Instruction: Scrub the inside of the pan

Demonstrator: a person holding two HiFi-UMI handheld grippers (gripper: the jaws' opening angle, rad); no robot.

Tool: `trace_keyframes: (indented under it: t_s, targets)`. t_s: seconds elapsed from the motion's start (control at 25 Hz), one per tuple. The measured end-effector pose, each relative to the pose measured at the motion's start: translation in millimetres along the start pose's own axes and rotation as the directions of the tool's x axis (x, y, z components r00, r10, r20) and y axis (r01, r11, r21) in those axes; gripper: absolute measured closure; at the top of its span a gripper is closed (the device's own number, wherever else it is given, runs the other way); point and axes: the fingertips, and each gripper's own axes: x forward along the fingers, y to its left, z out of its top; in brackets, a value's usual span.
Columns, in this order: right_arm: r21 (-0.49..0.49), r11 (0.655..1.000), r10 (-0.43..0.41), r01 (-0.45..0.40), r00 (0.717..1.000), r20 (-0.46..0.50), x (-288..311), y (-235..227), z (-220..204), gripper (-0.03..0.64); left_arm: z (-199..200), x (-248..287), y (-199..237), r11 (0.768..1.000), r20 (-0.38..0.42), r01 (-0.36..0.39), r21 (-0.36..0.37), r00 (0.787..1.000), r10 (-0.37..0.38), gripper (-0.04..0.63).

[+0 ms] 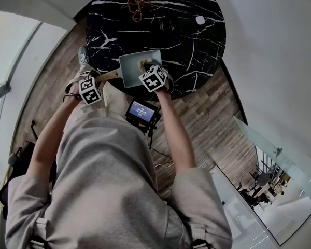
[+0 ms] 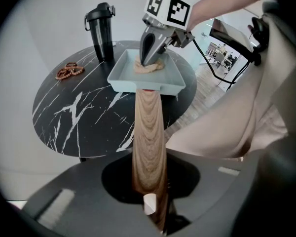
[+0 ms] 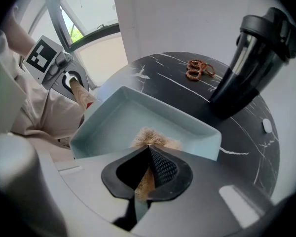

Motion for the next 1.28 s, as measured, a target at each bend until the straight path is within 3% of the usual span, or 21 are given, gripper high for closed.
trace_keyframes:
  t_s: [0.44,0.6,0.76,0.88,0.96,1.0,1.04,1.08,1.12,1.16,1.2,1.28]
  targets:
    - [-0.081,0.983,0.169,-0.167,0.985,0.016,10,60,39,0.600,1,0,0,1.000,-0.010,-0.008,-0.010,1.000,0.008,0.544]
    - [-0.037,0.973,0.228,-0.228,0.974,0.013,13,76,47,0.600,1,0,1,1.000,-0.010,-0.011,-0.014,1.000,0.011,0.545]
    - [0.098,0.956,0.277,-0.278,0.961,0.022,17,75,47,0.600,1,1,1,1.000,-0.008,-0.013,-0.018,1.000,0.012,0.545]
    - [0.230,0.874,0.419,-0.429,0.903,0.092,4,80,42,0.600,1,0,-2,1.000,-0.009,-0.007,-0.023,1.000,0.007,0.543]
    - [0.258,0.803,0.496,-0.538,0.842,0.213,-20,78,47,0.600,0,-1,-1,1.000,-0.010,-0.005,-0.022,1.000,0.005,0.543]
    - [0.243,0.797,0.494,-0.553,0.828,0.265,-34,71,51,0.600,0,-2,0,1.000,-0.009,-0.005,-0.021,1.000,0.005,0.543]
    - [0.208,0.831,0.453,-0.516,0.844,0.288,-46,58,53,0.598,0,-2,0,1.000,-0.008,-0.005,-0.020,1.000,0.005,0.543]
    - [0.147,0.896,0.371,-0.420,0.887,0.274,-55,40,52,0.598,1,-2,1,1.000,-0.005,-0.006,-0.021,1.000,0.006,0.543]
    - [0.049,0.960,0.257,-0.275,0.939,0.227,-59,20,49,0.598,2,-3,1,1.000,-0.002,-0.007,-0.021,1.000,0.007,0.543]
    - [-0.086,0.990,0.129,-0.116,0.978,0.165,-59,0,45,0.598,2,-3,1,1.000,0.002,-0.009,-0.022,1.000,0.009,0.544]
    - [-0.239,0.971,0.010,0.015,0.995,0.102,-56,-16,39,0.598,2,-3,2,1.000,0.005,-0.011,-0.024,1.000,0.011,0.543]
    - [-0.500,0.855,-0.150,0.135,0.989,0.011,-43,-35,28,0.598,2,-3,1,1.000,0.010,-0.014,-0.027,1.000,0.015,0.544]
